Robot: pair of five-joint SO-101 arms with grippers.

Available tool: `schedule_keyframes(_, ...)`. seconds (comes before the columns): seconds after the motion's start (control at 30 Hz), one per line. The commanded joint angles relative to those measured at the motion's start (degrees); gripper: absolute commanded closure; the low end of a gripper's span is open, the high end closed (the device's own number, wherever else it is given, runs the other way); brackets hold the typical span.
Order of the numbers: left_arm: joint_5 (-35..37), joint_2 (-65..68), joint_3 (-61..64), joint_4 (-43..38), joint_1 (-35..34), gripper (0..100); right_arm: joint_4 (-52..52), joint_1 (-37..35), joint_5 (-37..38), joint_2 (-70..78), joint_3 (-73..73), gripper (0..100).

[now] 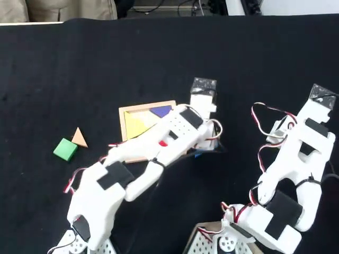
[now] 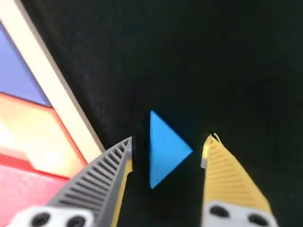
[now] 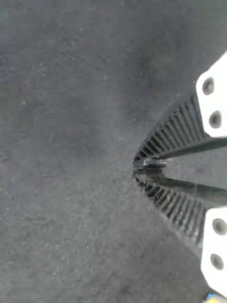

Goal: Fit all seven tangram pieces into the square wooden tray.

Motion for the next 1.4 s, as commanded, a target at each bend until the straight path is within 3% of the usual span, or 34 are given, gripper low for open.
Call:
schedule_keyframes(0.0, -0.18, 1.32, -3.74, 0.53, 0.84, 76, 0.00, 0.88, -0.53, -0.13, -3.21, 98.8)
schedule_keyframes(0.17, 3.78, 3.87, -5.85, 0.26, 0.57, 76, 0.00, 0.88, -0.53, -0.13, -3.21, 98.8)
schedule_keyframes(0.5, 4.22, 9.23, -11.12, 0.88, 0.84, 76, 0.00, 0.88, -0.53, -0.13, -3.12, 98.8)
schedule_keyframes(1.1, 3.78, 9.85, -12.70, 10.20, 4.00, 76, 0.00, -0.62, -0.62, -0.13, -3.03, 98.8)
schedule_keyframes(1.37, 0.79, 9.85, -13.23, 10.11, 4.35, 86, 0.00, -0.62, -0.88, -0.13, -3.03, 98.8)
